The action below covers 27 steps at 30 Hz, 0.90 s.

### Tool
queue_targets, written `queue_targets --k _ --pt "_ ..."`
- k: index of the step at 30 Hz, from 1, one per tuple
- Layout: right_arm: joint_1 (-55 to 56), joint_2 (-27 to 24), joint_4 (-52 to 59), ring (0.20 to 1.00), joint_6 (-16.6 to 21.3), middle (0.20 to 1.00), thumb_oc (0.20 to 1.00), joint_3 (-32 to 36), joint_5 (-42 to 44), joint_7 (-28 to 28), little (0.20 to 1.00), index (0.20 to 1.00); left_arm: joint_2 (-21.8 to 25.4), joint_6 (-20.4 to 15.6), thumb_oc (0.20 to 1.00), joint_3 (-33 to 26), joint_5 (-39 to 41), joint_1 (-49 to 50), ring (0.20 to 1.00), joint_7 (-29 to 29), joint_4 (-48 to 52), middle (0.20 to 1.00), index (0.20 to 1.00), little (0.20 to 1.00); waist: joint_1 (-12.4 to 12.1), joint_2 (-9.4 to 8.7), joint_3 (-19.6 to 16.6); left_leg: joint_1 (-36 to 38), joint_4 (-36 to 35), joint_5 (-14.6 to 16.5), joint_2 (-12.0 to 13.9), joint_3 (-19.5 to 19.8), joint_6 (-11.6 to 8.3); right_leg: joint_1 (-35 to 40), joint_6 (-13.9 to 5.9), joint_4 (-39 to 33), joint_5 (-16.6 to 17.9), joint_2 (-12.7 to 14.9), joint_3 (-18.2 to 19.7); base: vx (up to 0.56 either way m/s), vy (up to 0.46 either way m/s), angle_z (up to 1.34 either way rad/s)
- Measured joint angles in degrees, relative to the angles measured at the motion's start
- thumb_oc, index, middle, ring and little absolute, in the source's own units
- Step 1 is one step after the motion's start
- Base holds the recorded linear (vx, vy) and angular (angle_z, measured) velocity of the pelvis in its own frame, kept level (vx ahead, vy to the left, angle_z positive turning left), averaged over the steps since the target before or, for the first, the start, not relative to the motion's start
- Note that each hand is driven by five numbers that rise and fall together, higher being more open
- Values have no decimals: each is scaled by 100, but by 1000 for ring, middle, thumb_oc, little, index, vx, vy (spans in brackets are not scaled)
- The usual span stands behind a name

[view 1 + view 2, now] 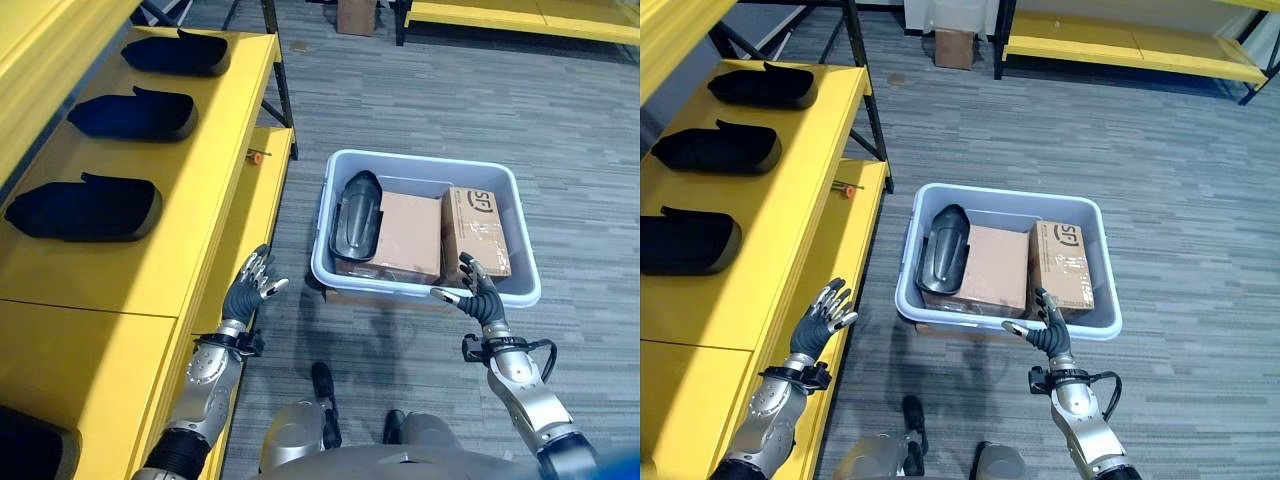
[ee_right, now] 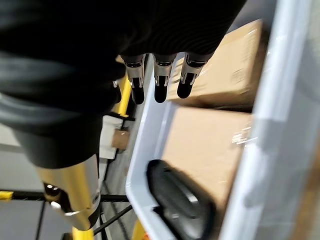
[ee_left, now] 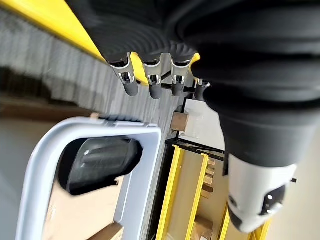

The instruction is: Move parts from the plastic box to the shelf.

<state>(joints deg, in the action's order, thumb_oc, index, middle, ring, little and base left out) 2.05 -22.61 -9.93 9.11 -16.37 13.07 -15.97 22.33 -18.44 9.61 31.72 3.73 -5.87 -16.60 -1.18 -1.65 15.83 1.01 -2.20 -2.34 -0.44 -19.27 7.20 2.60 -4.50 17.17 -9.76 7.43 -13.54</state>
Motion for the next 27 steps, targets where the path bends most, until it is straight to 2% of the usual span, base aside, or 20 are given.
queue_targets --k 2,4,5,6,7,8,9,10,11,12,13,14,15,16,18,20,21,22,25,27 --pt "-194 11 -3 1000 54 1000 1000 0 -39 -61 1000 1000 6 -4 1000 65 -133 30 1000 -11 -2 1000 1000 1000 -78 -11 -18 151 20 120 -42 -55 -28 -16 -66 193 77 24 2 118 146 -21" --pt "-314 20 -15 1000 62 1000 1000 -2 -45 -132 1000 1000 -31 -3 1000 126 -185 9 1000 -44 -70 1000 1000 1000 -135 -5 -18 206 92 337 -94 -88 -36 -294 -120 912 85 136 13 160 156 -21" --pt "-327 29 -14 1000 62 1000 1000 -7 -49 -185 1000 1000 -67 0 1000 169 -183 -8 1000 -57 -99 1000 1000 1000 -134 -20 -22 215 158 405 -84 -79 -17 -529 -227 1437 112 271 41 84 88 -5" --pt "-328 47 -16 1000 62 1000 1000 -4 -49 -231 1000 1000 -81 6 1000 252 -183 -14 1000 -64 -115 1000 1000 1000 -124 -25 -22 269 177 436 -137 -79 14 -780 -436 1986 260 422 45 83 19 3" --pt "-307 67 -17 1000 58 1000 1000 -5 -50 -251 1000 1000 -90 11 1000 326 -182 11 1000 -108 -111 1000 1000 1000 -92 -12 -19 349 164 472 -146 -66 47 -995 -528 2433 478 546 41 77 -57 -8" --pt "-279 97 -16 1000 58 1000 1000 -7 -76 -244 1000 1000 -97 10 1000 412 -173 65 1000 -128 -101 1000 1000 1000 -84 28 -22 427 110 495 -130 -124 67 -1403 -536 3083 888 734 32 102 -176 -5" --pt "-218 130 -2 1000 59 1000 1000 -7 -85 -229 1000 1000 -104 11 1000 449 -154 130 1000 -126 -93 1000 1000 1000 -53 64 -53 428 110 514 -103 -140 75 -1574 -518 3164 713 823 -53 137 -278 -14" --pt "-176 131 -2 1000 59 1000 1000 -9 -90 -172 1000 1000 -121 12 1000 444 -125 191 1000 -117 -75 1000 1000 1000 -18 70 -50 447 107 504 -82 -160 -36 -1699 -529 2835 565 872 -172 101 -417 -10" --pt "-170 128 -4 1000 57 1000 1000 -3 -92 -100 1000 1000 -121 29 1000 442 -88 215 1000 -103 -76 1000 1000 1000 7 88 -27 445 107 525 -55 -160 -88 -1726 -490 1969 511 858 -315 97 -425 -11" --pt "-141 129 -8 1000 59 1000 1000 -3 -92 -76 1000 1000 -112 71 1000 443 -89 172 1000 -67 -85 1000 1000 1000 86 86 -26 386 136 522 -35 -92 -100 -1666 -554 618 599 675 -264 140 -405 15" --pt "-106 129 -18 1000 59 1000 1000 4 -92 -71 1000 1000 -105 90 1000 451 -89 32 1000 -14 -100 1000 1000 1000 193 36 3 337 150 529 -52 -9 -114 -1603 -624 -693 805 614 -113 207 -307 46" --pt "-68 131 -24 1000 58 1000 1000 4 -91 -73 1000 1000 -103 114 1000 466 -90 -66 1000 14 -106 1000 1000 1000 269 -44 42 306 214 584 -106 61 -161 -1629 -749 -1385 1125 671 10 187 -329 75" --pt "-10 133 -32 1000 51 1000 1000 4 -91 -70 1000 1000 -94 137 1000 569 -90 -144 1000 83 -133 1000 1000 1000 378 -97 54 279 341 665 -164 196 -178 -1726 -693 -1464 1394 787 93 197 -465 70" --pt "71 191 -40 1000 49 1000 1000 -3 -91 -58 1000 1000 -132 134 1000 635 -96 -13 1000 138 -111 1000 1000 1000 372 -87 36 359 431 746 -91 217 -197 -1699 -525 -1268 1439 797 -110 166 -415 45" --pt "93 188 -39 1000 50 1000 1000 -2 -92 -45 1000 1000 -135 84 1000 610 -103 320 1000 177 32 1000 1000 1000 272 -69 10 478 472 819 27 190 -281 -1435 -425 -879 1404 684 -615 231 -257 -1" --pt "92 183 -48 1000 48 1000 1000 4 -92 -46 1000 1000 -108 64 1000 604 -77 659 1000 213 38 1000 1000 1000 103 -237 -65 617 437 903 11 168 -435 -841 -316 -1004 1501 596 -803 199 -183 -16" --pt "59 176 -47 1000 48 1000 1000 0 -93 -45 1000 1000 -107 63 1000 600 -73 743 1000 215 30 1000 1000 1000 42 -225 -69 653 469 947 29 143 -509 -622 -99 -1270 1387 492 -735 121 -147 -16" --pt "3 128 -52 1000 38 1000 1000 4 -92 -47 1000 1000 -167 59 1000 599 -29 771 1000 216 29 1000 1000 1000 48 -119 -20 667 495 923 133 97 -573 -543 78 -1312 1423 390 -763 84 -126 -11" --pt "-174 50 -50 1000 15 1000 1000 14 -93 -51 1000 1000 -262 30 1000 563 74 729 1000 210 63 1000 1000 1000 59 95 -23 697 575 860 399 -8 -675 -490 322 -1301 1275 138 -810 84 -210 -13" --pt "-206 -161 -53 1000 1 1000 1000 28 -93 -179 1000 1000 -330 -6 1000 489 97 451 1000 214 64 1000 1000 1000 96 90 2 676 761 859 612 -109 -679 -470 488 -1205 1067 -21 -900 32 -179 -10"
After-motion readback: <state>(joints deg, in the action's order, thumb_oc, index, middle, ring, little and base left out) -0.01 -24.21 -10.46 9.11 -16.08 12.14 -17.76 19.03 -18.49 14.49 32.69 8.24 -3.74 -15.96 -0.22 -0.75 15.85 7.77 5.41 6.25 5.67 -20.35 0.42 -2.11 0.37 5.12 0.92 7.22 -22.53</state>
